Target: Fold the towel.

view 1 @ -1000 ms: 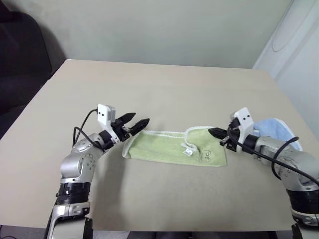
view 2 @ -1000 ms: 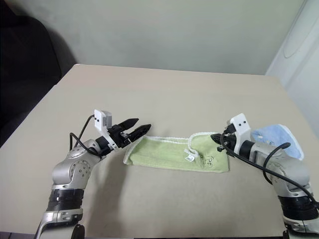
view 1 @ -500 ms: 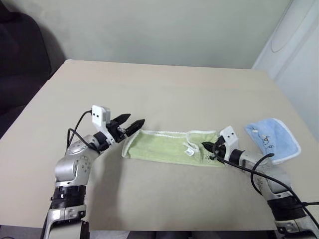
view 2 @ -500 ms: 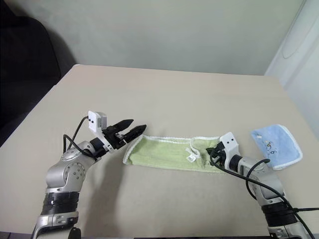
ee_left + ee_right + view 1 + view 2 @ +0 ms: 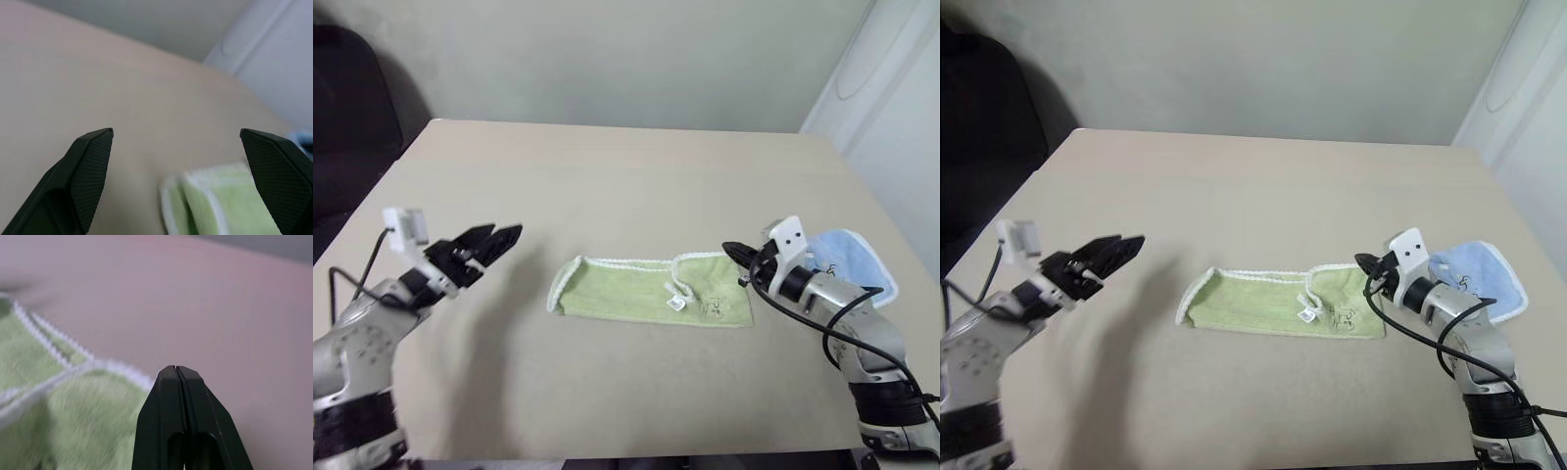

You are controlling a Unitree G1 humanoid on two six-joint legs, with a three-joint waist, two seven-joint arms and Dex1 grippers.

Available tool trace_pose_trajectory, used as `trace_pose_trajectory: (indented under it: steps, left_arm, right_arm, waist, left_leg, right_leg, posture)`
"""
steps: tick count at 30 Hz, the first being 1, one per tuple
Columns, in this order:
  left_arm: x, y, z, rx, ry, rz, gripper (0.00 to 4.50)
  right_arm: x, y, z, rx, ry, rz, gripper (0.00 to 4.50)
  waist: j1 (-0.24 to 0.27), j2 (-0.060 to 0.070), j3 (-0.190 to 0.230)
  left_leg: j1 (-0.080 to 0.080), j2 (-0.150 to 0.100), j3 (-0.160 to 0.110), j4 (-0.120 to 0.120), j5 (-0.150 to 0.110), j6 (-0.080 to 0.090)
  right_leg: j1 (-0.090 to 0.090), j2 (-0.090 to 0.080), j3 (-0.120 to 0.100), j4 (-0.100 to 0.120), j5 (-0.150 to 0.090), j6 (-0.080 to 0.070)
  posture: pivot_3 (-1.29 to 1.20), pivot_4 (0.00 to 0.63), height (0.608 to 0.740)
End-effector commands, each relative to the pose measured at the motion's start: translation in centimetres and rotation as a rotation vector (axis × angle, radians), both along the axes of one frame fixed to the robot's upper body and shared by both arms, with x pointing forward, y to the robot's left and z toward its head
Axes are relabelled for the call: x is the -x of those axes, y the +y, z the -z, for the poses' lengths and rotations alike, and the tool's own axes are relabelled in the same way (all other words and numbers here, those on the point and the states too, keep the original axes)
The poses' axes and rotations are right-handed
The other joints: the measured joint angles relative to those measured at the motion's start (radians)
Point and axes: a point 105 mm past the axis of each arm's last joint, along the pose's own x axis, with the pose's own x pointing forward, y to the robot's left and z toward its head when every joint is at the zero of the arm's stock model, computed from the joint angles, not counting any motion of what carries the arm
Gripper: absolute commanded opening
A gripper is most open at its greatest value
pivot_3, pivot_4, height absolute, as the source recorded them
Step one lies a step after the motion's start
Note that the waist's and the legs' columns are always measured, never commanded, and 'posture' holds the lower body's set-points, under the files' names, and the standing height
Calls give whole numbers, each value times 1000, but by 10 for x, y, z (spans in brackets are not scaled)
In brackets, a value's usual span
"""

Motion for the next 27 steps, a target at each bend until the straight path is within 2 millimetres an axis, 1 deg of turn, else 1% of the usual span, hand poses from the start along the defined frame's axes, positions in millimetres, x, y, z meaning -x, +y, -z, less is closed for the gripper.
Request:
trace_pose_trajectory:
  steps: [1,2,5,9,11,14,18,22,27]
  left_arm:
    - [26,-16,-4,-7,27,136,4500]
    - [31,-16,-1,1,54,145,4500]
    - [42,-17,9,100,138,126,4500]
    - [58,-36,33,209,279,102,4500]
    - [62,-43,41,219,318,79,4500]
    - [57,-41,50,318,368,2,4500]
    - [49,-40,61,374,424,-85,4500]
    - [45,-48,70,345,469,-95,4500]
    - [34,-57,77,352,491,-104,4500]
  right_arm:
    - [-3,6,-15,-16,-63,-20,46]
    - [-3,8,-15,-20,-65,-25,46]
    - [-4,15,-15,-39,-73,-40,46]
    - [-8,20,-14,-57,-78,-41,46]
    - [-8,21,-14,-64,-80,-41,46]
    - [-9,23,-14,-74,-81,-40,46]
    - [-11,21,-11,-70,-81,-25,46]
    - [-11,18,-11,-69,-85,-9,46]
    - [-12,17,-11,-68,-89,2,46]
  waist:
    - [2,1,0]
    - [3,1,1]
    - [3,2,1]
    - [-1,4,2]
    - [-1,4,3]
    - [1,5,3]
    - [1,5,3]
    - [1,5,3]
    - [4,6,3]
  left_leg:
    - [0,0,-1,0,0,0]
    - [0,0,-1,0,0,0]
    - [-1,0,-2,0,0,0]
    - [-1,0,-2,-1,0,0]
    - [-1,0,-1,-1,0,-1]
    - [0,0,-2,-1,-1,-2]
    - [2,1,-2,-1,1,-2]
    - [2,1,-1,0,1,-3]
    - [4,0,-1,0,1,-3]
  right_leg:
    - [0,0,0,0,0,0]
    - [0,0,0,0,0,-1]
    - [-1,0,0,1,-2,-4]
    - [-1,0,0,1,-5,-3]
    - [-2,0,0,1,-4,-4]
    - [-1,1,-1,2,-4,-5]
    - [1,2,-1,2,-4,-5]
    - [1,2,-1,2,-4,-5]
    - [3,2,-1,2,-3,-6]
  posture:
    - [0,150,740]
    - [0,150,740]
    - [0,150,740]
    - [0,150,740]
    - [0,150,740]
    - [0,150,740]
    - [0,150,740]
    - [0,150,740]
    - [0,150,740]
